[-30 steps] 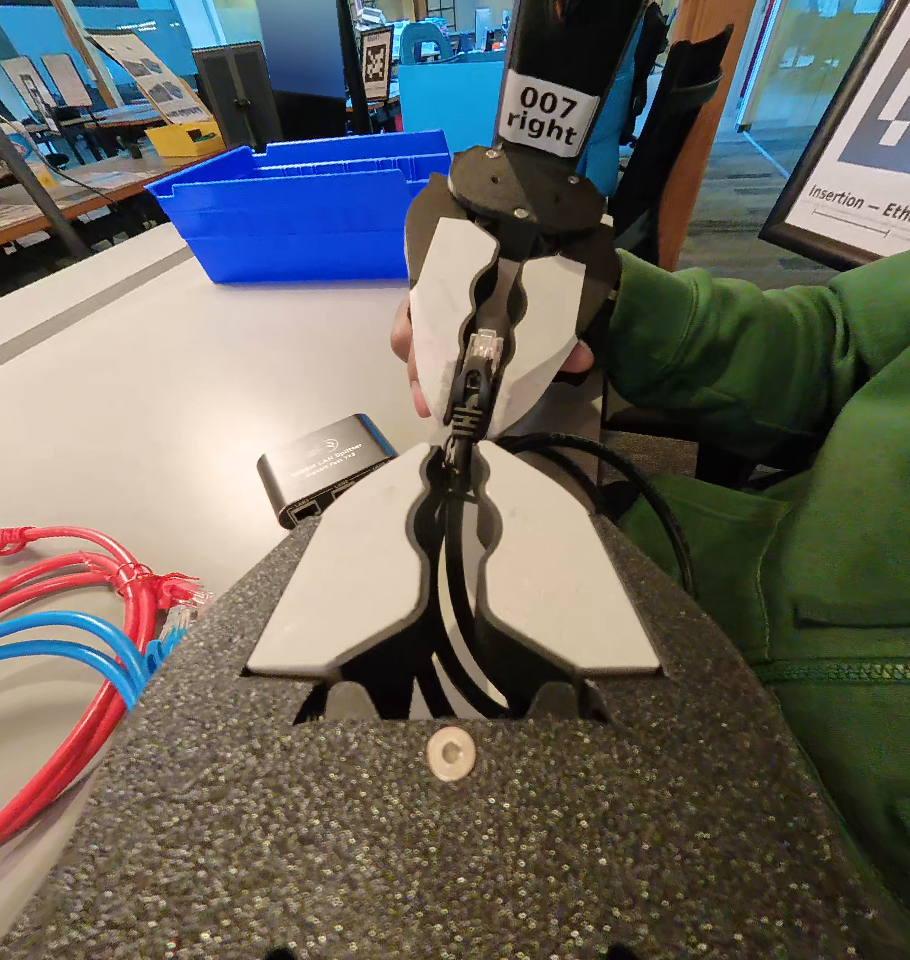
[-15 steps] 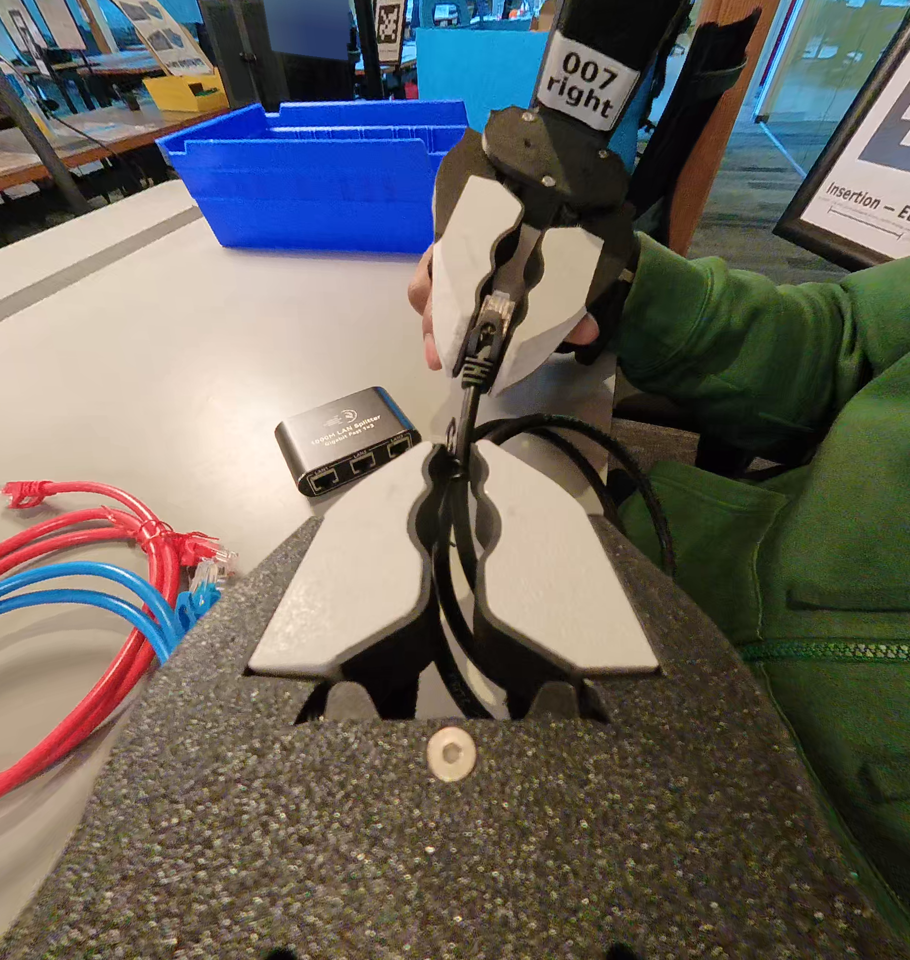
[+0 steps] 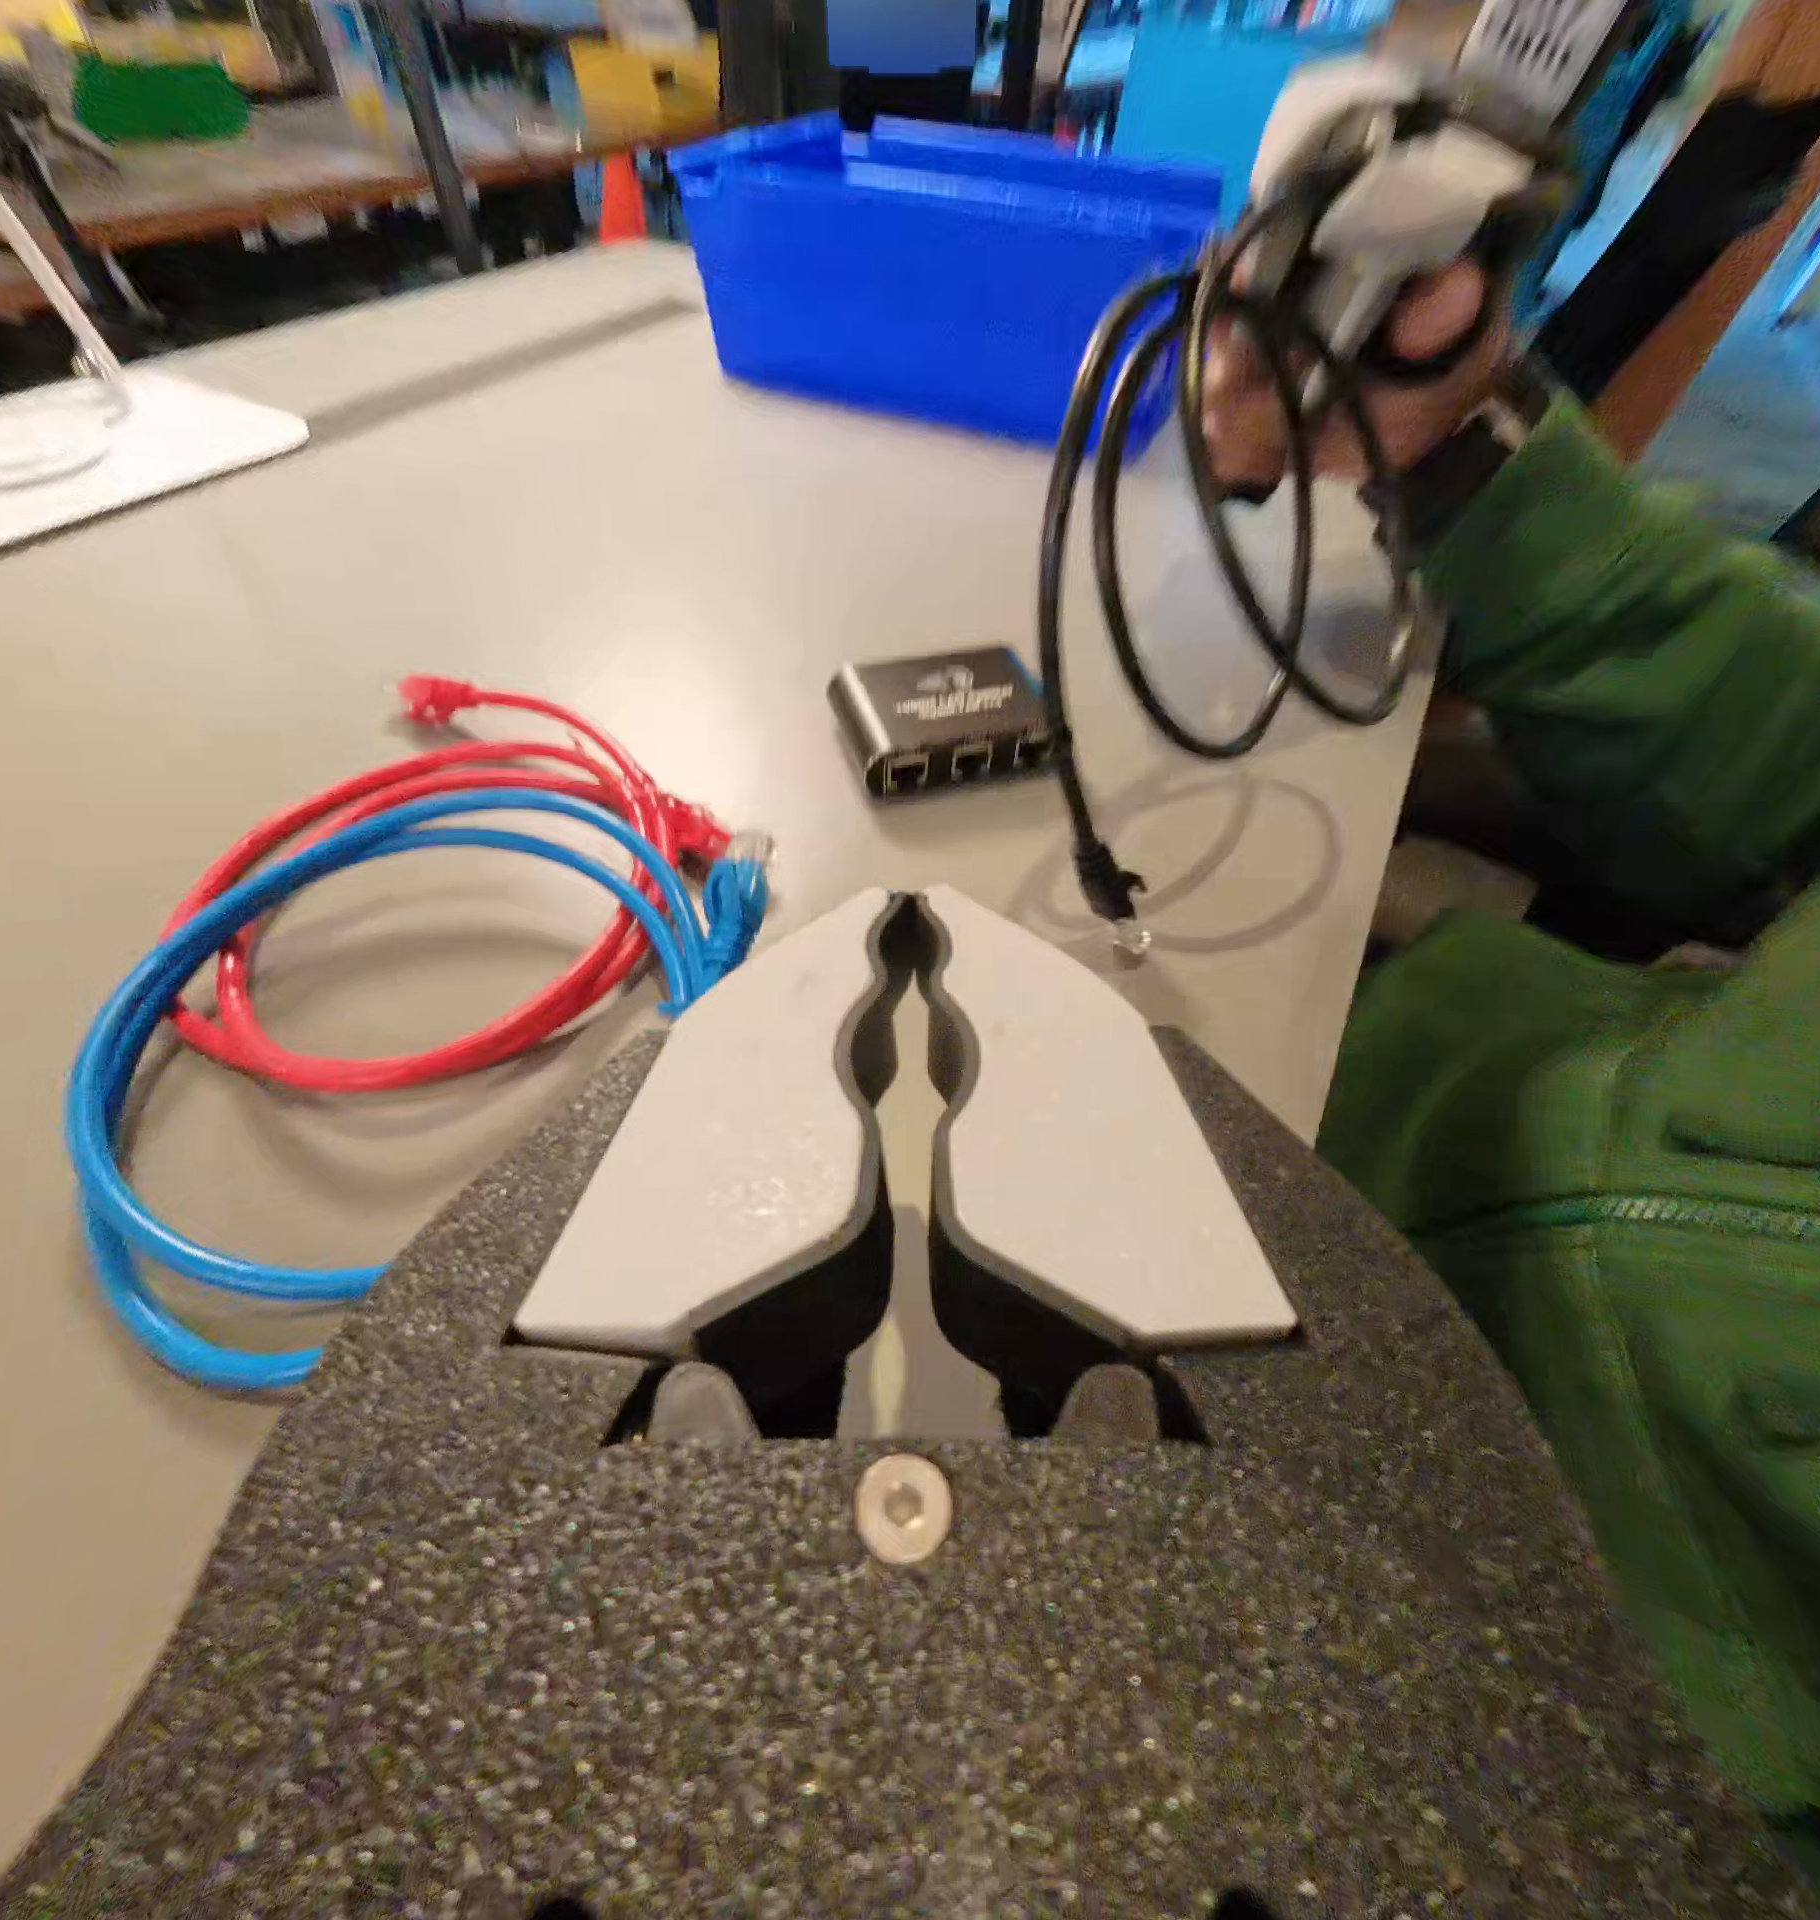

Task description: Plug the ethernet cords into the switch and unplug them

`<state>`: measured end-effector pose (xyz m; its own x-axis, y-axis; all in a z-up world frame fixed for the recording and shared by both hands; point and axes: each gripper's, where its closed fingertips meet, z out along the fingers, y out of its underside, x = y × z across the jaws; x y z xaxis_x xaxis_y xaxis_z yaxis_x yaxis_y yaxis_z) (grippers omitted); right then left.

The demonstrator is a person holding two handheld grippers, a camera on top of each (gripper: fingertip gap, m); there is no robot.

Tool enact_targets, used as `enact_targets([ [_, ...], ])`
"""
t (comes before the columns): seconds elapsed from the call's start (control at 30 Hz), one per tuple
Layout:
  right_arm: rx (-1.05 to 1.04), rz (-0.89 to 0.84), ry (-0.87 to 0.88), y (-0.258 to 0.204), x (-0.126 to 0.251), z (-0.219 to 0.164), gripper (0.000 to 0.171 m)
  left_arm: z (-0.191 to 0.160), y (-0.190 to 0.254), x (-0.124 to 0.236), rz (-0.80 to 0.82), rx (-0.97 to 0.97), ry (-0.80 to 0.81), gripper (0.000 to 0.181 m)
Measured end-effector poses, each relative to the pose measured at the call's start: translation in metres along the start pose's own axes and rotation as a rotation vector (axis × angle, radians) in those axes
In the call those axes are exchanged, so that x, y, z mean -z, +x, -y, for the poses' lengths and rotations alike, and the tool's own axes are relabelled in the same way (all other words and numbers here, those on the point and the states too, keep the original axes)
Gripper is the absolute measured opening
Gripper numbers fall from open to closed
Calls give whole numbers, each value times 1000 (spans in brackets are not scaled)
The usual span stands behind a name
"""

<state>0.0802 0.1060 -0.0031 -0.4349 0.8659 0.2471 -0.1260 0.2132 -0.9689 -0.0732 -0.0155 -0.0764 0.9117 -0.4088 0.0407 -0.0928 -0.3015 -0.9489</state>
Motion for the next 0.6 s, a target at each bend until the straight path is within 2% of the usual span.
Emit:
enact_targets([
  [0.03, 2, -1, -16, -1, 2, -3, 13, 5, 0, 1, -3, -7, 26, 0],
  [0.07, -1, 7, -34, -2, 0, -7, 13, 9, 2, 0, 6, -29, 32, 4],
  [0.2, -8, 74, -99, -15, -25, -23, 13, 22, 23, -19, 14, -156, 42, 37],
  [0.33, 42, 171, -164, -44, -54, -33, 13, 39, 51, -32, -12, -257, 84, 46],
  [0.47, 74, 238, -160, -65, -73, -32, 13, 28, 67, -52, -84, -261, 47, 44],
  [0.57, 89, 227, -169, -66, -78, -35, 13, 17, 75, -63, -128, -284, 19, 23],
  [0.6, 91, 218, -169, -64, -78, -36, 13, 17, 73, -64, -123, -277, 25, 21],
])
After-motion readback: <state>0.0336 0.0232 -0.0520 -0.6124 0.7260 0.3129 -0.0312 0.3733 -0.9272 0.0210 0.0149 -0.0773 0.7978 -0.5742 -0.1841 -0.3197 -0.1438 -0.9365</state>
